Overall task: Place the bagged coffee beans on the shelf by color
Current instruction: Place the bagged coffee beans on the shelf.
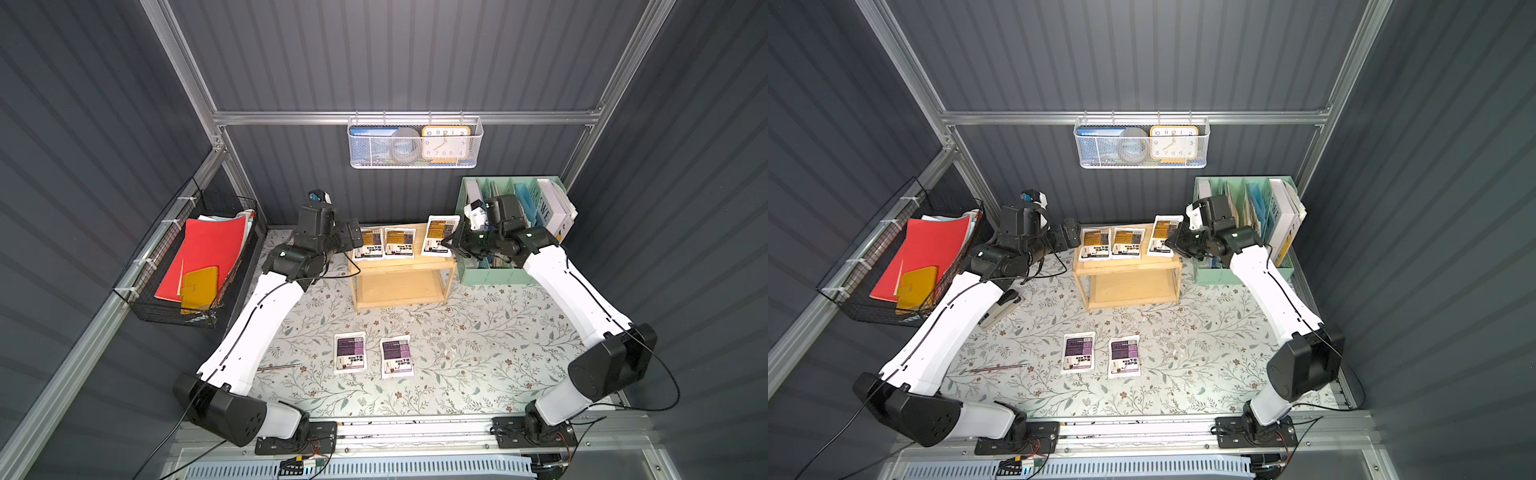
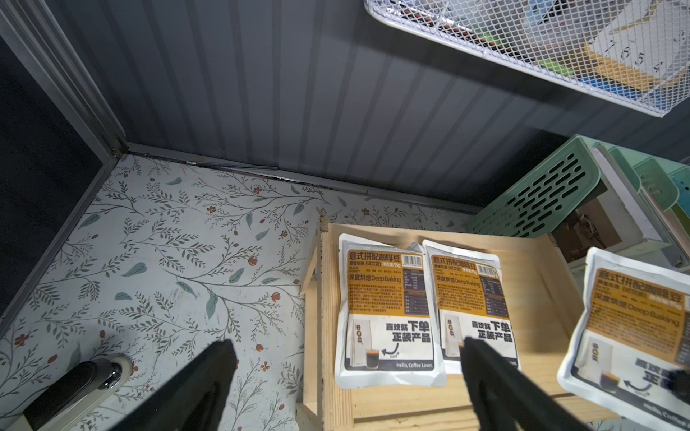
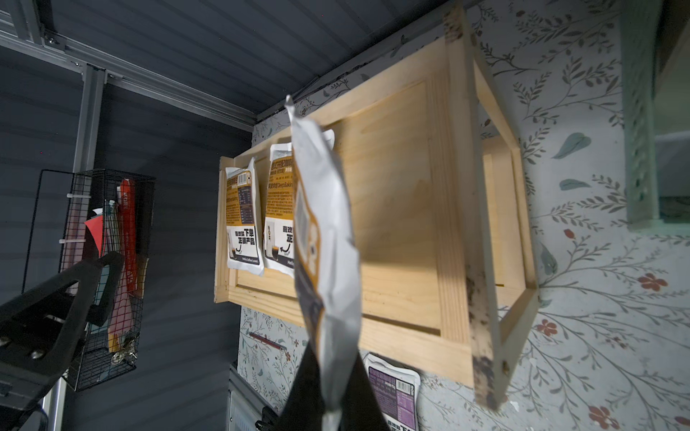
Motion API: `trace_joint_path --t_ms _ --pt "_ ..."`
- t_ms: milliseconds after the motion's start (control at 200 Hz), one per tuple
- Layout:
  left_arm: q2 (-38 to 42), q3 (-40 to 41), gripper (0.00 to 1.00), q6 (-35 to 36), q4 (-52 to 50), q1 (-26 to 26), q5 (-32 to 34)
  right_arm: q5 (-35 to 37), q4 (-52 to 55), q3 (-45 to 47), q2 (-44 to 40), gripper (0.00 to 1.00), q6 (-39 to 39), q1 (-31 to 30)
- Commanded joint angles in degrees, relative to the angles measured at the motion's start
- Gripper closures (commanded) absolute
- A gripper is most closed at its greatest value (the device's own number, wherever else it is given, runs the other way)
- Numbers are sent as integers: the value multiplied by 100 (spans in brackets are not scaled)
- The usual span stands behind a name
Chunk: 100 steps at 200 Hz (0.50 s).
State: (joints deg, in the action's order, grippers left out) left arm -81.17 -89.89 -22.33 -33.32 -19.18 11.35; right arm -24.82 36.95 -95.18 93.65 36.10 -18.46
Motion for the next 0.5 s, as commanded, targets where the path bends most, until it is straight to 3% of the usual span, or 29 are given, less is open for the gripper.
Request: trace_joint_path --t_ms 0,180,340,495 --pt "136 117 0 100 70 36 -107 -73 167 -303 273 94 -172 10" --pt "188 216 0 79 98 37 -98 -80 401 -705 734 86 -302 9" --pt "184 251 0 53 115 33 -138 126 616 -1008 962 60 -439 9" --pt "189 266 0 26 142 37 -192 403 774 -1216 1067 49 -556 18"
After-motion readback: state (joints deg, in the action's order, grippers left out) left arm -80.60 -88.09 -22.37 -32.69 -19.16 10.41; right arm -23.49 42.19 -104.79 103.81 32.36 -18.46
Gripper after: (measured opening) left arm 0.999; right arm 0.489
